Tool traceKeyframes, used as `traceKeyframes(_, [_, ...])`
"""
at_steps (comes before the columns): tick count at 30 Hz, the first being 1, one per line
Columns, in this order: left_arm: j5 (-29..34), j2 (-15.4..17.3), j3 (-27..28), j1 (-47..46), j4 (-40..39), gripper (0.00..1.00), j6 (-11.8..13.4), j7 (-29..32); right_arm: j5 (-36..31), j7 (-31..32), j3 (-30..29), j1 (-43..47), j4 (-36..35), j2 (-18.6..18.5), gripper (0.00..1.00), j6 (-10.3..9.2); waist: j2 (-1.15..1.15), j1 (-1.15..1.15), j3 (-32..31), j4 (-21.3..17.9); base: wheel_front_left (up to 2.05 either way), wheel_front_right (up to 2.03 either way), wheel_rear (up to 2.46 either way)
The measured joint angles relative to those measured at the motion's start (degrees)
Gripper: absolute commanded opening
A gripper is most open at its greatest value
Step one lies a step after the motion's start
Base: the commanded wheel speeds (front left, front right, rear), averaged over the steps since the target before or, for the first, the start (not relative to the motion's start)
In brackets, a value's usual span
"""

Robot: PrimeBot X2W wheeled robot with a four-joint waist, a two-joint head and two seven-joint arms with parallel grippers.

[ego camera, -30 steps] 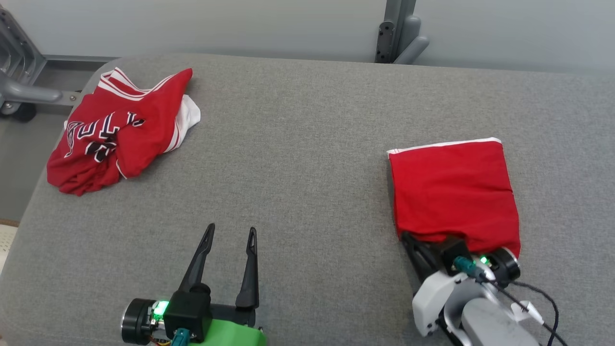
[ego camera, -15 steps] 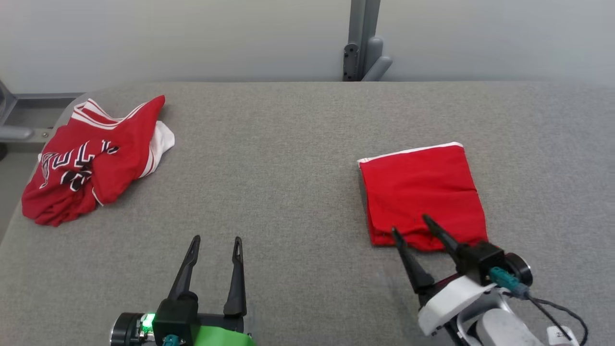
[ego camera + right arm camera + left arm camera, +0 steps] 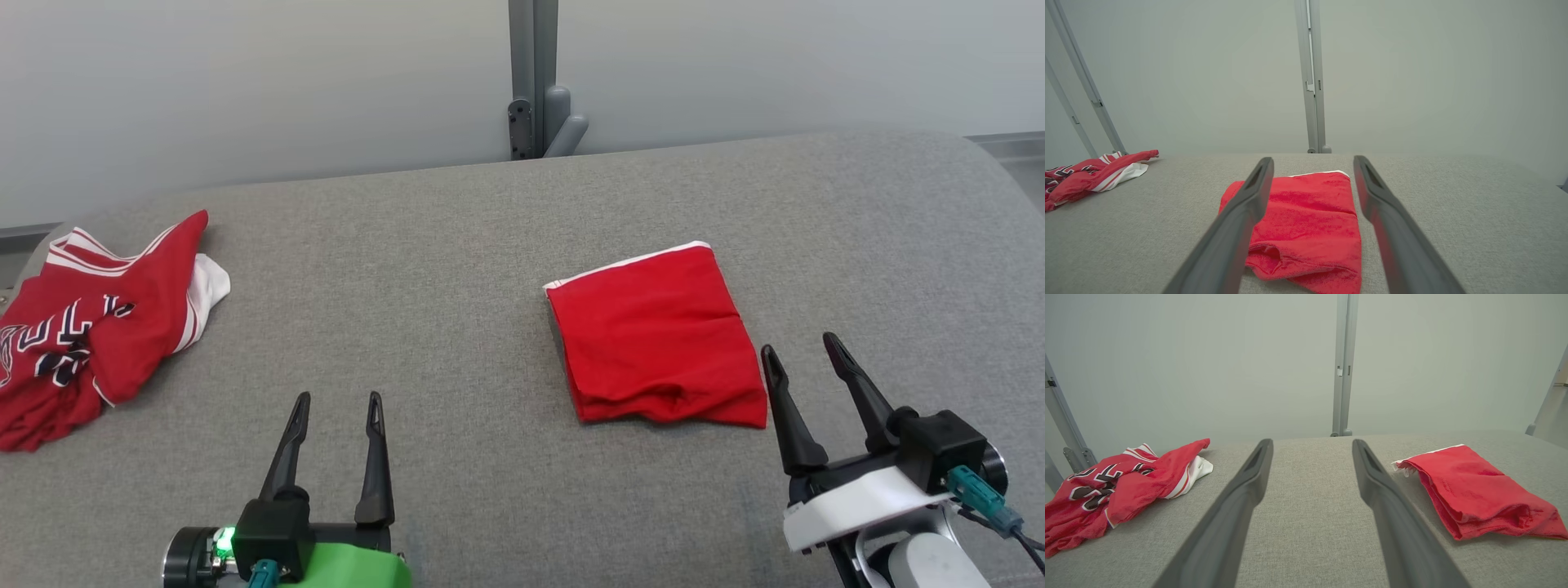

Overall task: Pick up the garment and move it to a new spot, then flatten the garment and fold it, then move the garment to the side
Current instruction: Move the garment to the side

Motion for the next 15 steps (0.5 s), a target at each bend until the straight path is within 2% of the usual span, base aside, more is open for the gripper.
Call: traceKeyframes(15, [0.59,0.0,0.09,3.21,-0.08,1.0,0.18,0.0,-0.36,0.0,-0.13,5.56,-3.02,-0.35,1.0,-0.01,0.0,0.0,-1.56,-0.42,0.0,0.0,0.0])
